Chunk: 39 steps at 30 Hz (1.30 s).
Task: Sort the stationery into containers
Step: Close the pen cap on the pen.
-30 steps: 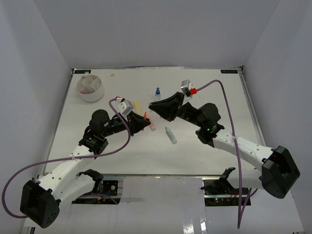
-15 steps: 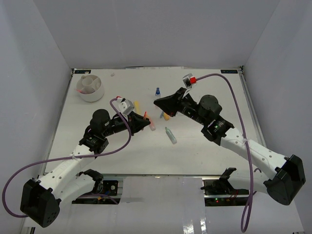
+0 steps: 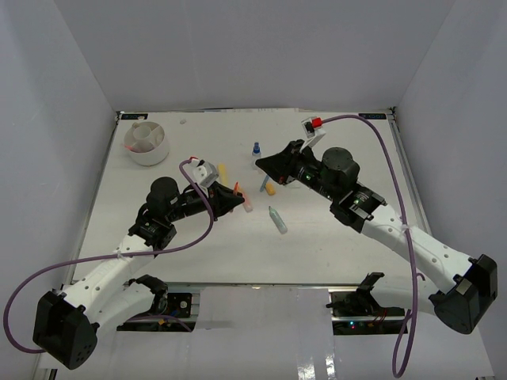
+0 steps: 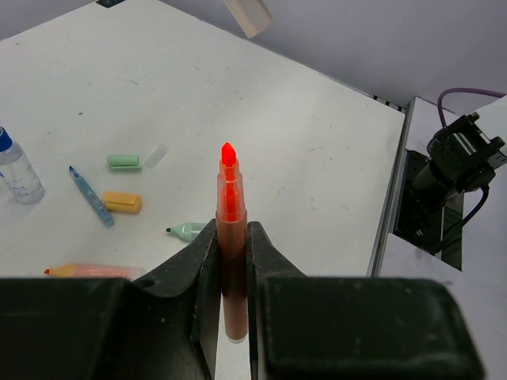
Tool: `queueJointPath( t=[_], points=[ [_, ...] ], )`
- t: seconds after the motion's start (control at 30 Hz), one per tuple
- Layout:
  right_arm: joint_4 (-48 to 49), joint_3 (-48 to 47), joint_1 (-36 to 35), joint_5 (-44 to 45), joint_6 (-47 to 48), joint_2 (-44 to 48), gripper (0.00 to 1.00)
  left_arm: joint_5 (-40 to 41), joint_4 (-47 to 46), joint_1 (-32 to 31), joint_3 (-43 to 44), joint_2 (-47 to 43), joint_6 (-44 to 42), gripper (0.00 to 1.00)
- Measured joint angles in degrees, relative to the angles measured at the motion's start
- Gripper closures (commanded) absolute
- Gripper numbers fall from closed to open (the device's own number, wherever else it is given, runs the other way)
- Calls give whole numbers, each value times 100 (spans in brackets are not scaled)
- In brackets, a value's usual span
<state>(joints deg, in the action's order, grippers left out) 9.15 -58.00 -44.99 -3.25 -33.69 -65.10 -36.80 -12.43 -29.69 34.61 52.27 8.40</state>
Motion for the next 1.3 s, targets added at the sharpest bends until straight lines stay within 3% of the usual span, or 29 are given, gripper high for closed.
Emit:
queueJointPath(
  t=[0.7,1.3],
  points=[
    [3679,914,2,-1591,107,-710,92,-374,-101,0,4,2,116,100],
    [4544,916,-129,-2249,109,-1163,92,-369,-286,2,4,-44,212,100]
  ],
)
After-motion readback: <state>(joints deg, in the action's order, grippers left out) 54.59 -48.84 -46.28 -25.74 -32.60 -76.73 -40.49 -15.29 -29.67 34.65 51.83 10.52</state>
